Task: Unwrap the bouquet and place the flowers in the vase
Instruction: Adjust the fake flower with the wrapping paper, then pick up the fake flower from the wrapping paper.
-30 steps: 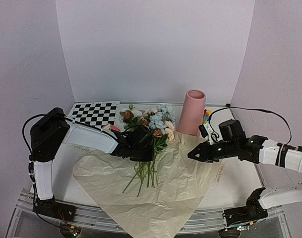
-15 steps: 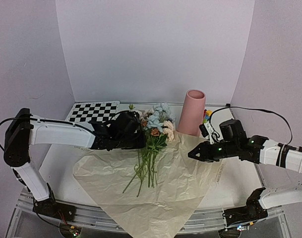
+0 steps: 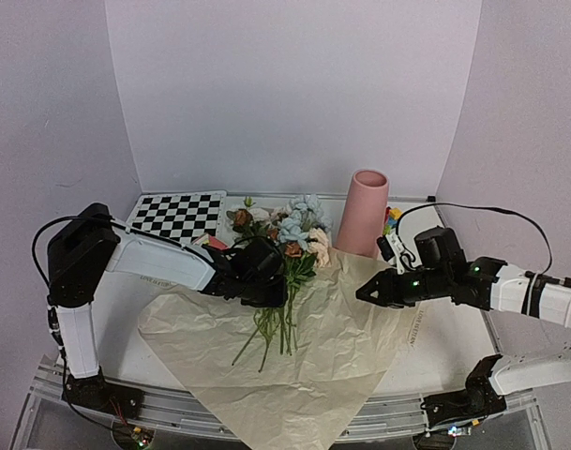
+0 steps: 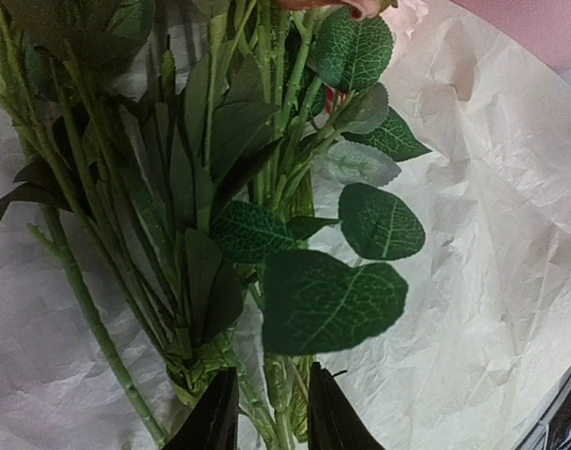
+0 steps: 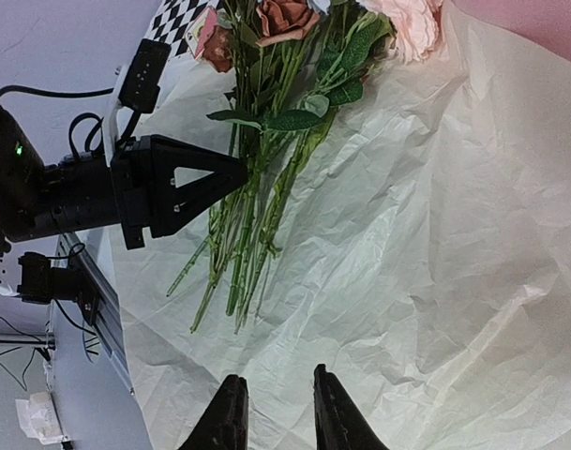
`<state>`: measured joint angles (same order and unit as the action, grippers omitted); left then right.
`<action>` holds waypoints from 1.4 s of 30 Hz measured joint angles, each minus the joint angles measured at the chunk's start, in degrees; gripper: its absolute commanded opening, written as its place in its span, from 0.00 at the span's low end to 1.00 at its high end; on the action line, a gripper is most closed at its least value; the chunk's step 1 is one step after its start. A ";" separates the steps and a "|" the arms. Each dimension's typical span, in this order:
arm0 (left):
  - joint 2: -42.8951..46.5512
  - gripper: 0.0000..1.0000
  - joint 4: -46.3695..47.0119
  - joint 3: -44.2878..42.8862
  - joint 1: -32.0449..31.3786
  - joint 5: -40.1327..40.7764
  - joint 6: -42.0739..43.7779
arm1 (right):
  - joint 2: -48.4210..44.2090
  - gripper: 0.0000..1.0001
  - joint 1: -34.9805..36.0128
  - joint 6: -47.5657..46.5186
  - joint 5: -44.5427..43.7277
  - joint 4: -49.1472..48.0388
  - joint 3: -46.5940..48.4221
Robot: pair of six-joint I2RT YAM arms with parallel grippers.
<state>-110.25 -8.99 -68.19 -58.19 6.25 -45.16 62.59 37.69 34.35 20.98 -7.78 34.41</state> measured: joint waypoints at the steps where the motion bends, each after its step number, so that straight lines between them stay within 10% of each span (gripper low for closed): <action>1: -0.46 0.27 -0.01 -0.44 -0.01 -0.24 0.03 | 0.00 0.26 0.00 0.00 -0.03 0.02 -0.08; 17: -5.69 0.27 -1.61 -6.61 0.01 -1.13 0.16 | 0.00 0.26 0.00 -0.02 -0.49 -0.23 -0.44; 31: -7.16 0.00 -4.68 -7.97 -0.01 -0.51 0.00 | 0.00 0.26 0.00 -0.04 -0.62 -0.38 -0.46; 42: -1.14 0.00 -8.48 -7.84 -0.01 0.72 -0.51 | -0.41 0.26 0.00 -0.07 -0.62 -0.32 -0.46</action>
<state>-111.38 -17.47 -76.02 -58.19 6.97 -45.67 62.18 37.69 34.28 20.36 -8.10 33.95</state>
